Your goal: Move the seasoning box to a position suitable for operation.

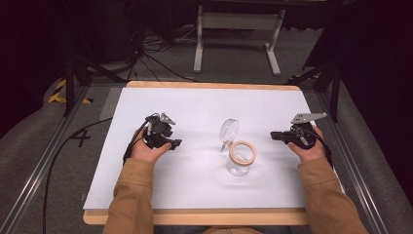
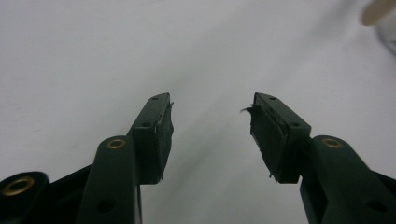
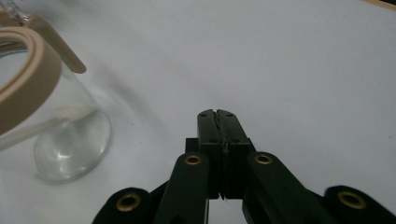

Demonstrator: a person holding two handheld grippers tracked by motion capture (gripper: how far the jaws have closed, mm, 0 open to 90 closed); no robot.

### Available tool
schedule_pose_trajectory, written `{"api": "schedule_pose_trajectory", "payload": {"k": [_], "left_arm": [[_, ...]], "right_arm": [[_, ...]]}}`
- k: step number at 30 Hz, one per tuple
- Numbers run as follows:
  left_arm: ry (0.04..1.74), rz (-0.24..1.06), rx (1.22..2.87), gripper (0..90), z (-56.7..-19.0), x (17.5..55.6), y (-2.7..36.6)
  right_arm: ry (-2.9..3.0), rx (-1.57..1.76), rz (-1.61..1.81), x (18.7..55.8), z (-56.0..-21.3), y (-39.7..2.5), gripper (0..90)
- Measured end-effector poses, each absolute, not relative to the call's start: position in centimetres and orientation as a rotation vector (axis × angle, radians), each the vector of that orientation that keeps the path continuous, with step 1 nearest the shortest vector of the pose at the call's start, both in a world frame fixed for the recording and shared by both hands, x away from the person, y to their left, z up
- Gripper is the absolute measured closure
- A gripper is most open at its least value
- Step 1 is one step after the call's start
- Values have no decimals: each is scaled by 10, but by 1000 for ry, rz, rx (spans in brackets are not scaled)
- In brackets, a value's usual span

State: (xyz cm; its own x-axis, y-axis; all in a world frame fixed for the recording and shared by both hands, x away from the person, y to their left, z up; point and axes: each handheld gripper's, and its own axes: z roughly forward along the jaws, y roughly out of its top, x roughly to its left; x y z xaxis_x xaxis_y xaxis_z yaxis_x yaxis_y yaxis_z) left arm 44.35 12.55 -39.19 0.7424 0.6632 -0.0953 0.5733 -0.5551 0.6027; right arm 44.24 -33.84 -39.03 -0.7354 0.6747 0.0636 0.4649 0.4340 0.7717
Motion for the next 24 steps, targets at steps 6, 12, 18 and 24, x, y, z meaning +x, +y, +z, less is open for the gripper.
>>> {"api": "schedule_pose_trajectory", "payload": {"k": [6,12,18,24], "left_arm": [[893,90,2335,473,-384,442,115],[880,116,2314,473,-374,436,117],[823,83,2324,425,-366,428,110],[792,58,2359,429,-360,421,101]], "right_arm": [[2459,926,1195,437,-382,-328,890],[2478,920,1221,435,-379,-325,888],[2577,873,1225,433,-376,-320,877],[2661,772,1217,422,-360,-310,889]]}}
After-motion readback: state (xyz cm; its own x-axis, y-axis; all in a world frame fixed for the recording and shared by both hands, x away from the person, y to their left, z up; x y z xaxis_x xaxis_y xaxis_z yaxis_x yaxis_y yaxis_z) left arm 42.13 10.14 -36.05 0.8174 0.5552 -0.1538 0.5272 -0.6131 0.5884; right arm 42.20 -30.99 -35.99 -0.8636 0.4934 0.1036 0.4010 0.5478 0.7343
